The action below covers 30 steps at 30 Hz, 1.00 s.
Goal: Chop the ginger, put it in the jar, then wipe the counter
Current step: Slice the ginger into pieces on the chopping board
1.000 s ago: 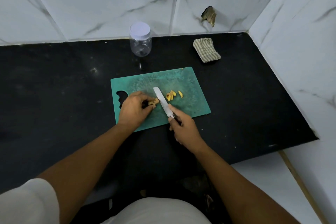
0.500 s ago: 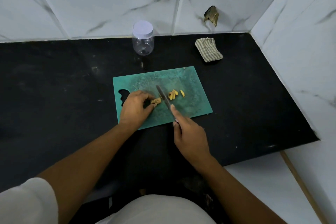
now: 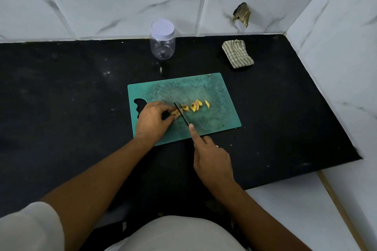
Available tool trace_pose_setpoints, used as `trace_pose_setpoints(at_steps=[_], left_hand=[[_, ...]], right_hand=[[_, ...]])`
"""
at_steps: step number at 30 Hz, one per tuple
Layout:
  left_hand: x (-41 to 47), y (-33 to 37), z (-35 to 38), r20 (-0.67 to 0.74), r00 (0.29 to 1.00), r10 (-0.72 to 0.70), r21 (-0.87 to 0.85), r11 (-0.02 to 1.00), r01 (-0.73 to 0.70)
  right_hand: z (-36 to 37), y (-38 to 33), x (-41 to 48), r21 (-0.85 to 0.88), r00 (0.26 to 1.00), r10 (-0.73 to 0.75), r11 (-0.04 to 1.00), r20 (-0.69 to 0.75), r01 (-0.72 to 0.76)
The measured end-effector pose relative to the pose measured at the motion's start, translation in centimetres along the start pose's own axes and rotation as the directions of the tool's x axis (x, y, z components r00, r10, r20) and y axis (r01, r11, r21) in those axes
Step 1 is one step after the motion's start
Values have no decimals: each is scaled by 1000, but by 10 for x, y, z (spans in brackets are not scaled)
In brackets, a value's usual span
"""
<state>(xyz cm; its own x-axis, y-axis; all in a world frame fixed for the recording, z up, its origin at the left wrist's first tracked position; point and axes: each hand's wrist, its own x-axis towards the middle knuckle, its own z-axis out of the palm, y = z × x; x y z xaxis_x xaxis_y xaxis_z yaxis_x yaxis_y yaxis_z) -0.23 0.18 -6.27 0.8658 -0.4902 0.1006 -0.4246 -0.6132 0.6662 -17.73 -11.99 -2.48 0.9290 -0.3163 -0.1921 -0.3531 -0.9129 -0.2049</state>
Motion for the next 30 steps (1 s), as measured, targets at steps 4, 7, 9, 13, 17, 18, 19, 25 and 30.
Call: trace_pose_setpoints(at_steps=[4,7,9,13,17,18,19,25,30], left_hand=[[-1,-2,1,1,1000,-6,-18,1000,6],[0,-3,3,-2,1000,-13,-29,999,13],[1,-4,3,-2,1000,-12,-34,999,12],[3,-5,4,7,1000,-11,-65,998,11],[3,-6,4,19,1000,-10,-61,998,11],[3,-6,4,18,1000,-7,-63,998,8],[2,-5,4,14,1000,-4,-65,998,5],[0,-2,2,6,1000,6,-41,999,-6],[-3,2,2,-5,1000,9,-8,1000,-9]], right_hand=[[5,-1,0,-30,999,3,1000,-47,-5],[18,-2,1,-63,985,-17,998,-175,6],[25,-1,4,-82,980,-22,997,-197,6],[15,-9,12,-41,997,19,999,-74,-22],[17,-9,19,-41,999,4,999,-32,-6],[17,-9,19,-51,999,4,999,-33,-6],[18,-9,18,-62,999,2,998,-46,-5],[7,-12,30,-67,999,-33,997,25,34],[6,-14,29,-68,1000,-8,998,18,9]])
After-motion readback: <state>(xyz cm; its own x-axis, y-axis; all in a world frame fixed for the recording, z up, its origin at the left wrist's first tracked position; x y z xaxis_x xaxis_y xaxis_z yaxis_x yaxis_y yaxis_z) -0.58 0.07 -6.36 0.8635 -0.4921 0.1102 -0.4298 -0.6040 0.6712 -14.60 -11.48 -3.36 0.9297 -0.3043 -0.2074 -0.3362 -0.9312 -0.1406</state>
